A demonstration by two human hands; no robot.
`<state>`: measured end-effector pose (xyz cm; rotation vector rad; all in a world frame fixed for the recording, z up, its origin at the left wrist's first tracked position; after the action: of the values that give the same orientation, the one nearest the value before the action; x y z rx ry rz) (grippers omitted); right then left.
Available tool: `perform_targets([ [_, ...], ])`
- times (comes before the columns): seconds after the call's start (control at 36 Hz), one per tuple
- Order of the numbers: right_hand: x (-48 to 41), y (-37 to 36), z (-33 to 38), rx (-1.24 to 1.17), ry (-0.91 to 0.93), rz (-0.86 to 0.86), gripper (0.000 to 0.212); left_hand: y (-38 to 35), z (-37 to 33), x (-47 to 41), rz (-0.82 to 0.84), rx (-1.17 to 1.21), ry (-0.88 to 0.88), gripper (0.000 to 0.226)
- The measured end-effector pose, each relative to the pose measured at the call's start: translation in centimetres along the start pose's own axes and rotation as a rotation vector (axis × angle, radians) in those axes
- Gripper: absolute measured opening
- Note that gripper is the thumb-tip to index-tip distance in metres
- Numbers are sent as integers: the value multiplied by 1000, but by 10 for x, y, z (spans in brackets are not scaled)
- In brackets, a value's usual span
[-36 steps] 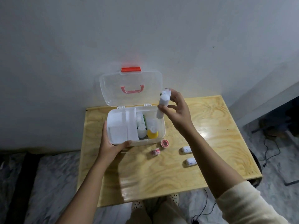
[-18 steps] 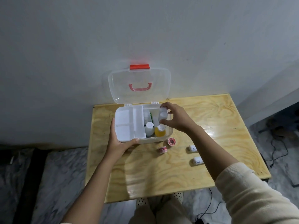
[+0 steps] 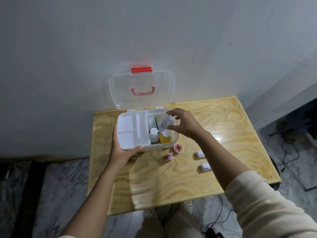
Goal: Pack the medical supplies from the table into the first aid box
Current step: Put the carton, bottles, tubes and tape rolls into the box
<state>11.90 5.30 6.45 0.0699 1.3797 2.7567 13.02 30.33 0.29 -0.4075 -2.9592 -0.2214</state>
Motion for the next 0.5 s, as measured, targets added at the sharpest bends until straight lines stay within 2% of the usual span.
perform_targets([
  [0.25, 78, 29, -39, -148, -136, -227, 50, 0, 0, 1, -8, -11, 4, 132],
  [0.36, 138, 12, -80, -65, -236, -91, 63, 0, 0, -1, -11, -14, -2, 132],
  [0.5, 180, -14, -117, 20, -231, 85, 78, 0, 2, -2, -7, -21, -11, 132],
])
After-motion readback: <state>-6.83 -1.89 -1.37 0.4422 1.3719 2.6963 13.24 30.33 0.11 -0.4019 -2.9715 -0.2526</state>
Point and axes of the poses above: each hand's wrist, its own x-axis away from the middle knuckle, its own y-axis out of the back of the hand, z = x × y, the point moved 5 cm from there along -x, towards the middle knuckle, and after that the axes turned 3 degrees about x, right-handed, at the moved point
